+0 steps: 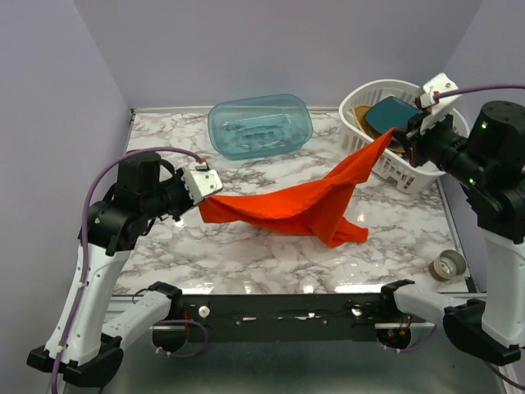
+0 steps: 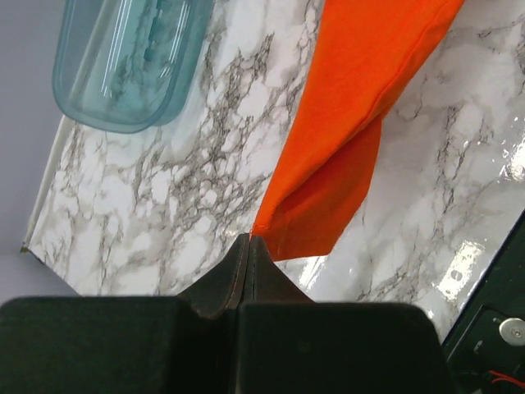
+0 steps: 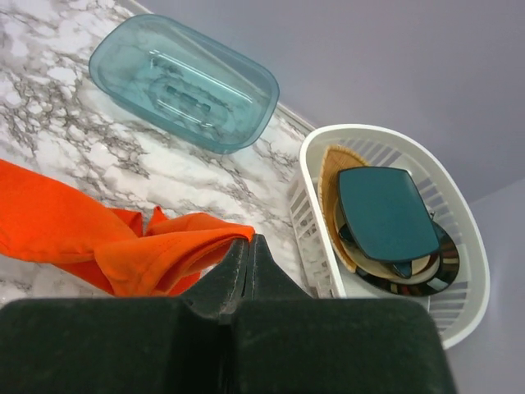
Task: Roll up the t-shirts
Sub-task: Flatten out the T-shirt at the center of the board.
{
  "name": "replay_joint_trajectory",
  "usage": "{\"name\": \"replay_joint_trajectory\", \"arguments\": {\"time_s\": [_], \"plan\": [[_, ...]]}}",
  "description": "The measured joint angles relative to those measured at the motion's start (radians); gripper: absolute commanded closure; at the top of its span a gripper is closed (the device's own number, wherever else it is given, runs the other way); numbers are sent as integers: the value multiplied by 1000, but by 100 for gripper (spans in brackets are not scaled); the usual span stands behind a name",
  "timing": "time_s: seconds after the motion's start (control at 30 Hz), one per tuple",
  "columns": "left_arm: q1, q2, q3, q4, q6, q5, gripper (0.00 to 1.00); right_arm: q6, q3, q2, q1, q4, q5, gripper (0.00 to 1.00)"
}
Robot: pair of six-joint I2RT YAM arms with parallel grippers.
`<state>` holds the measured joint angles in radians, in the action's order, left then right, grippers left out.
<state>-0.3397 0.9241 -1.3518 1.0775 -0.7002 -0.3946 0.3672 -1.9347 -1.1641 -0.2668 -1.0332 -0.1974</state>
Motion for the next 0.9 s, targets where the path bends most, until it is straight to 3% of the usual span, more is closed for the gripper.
{"name": "replay_joint_trajectory", "arguments": {"time_s": [0.23,0.47,0.73,0.9], "plan": [[66,-43,-69,-16,103,99,100,2,-114,35,3,-24,108,99],[77,-42,-246,-224,176,255,100,65,-311,-41,5,83,323,100],[85,-33,-472,-340,209,383,100,235,-285,-9,5,167,477,99],[98,-40,-593,-349,215,379,100,282,-250,60,6,205,467,100]]}}
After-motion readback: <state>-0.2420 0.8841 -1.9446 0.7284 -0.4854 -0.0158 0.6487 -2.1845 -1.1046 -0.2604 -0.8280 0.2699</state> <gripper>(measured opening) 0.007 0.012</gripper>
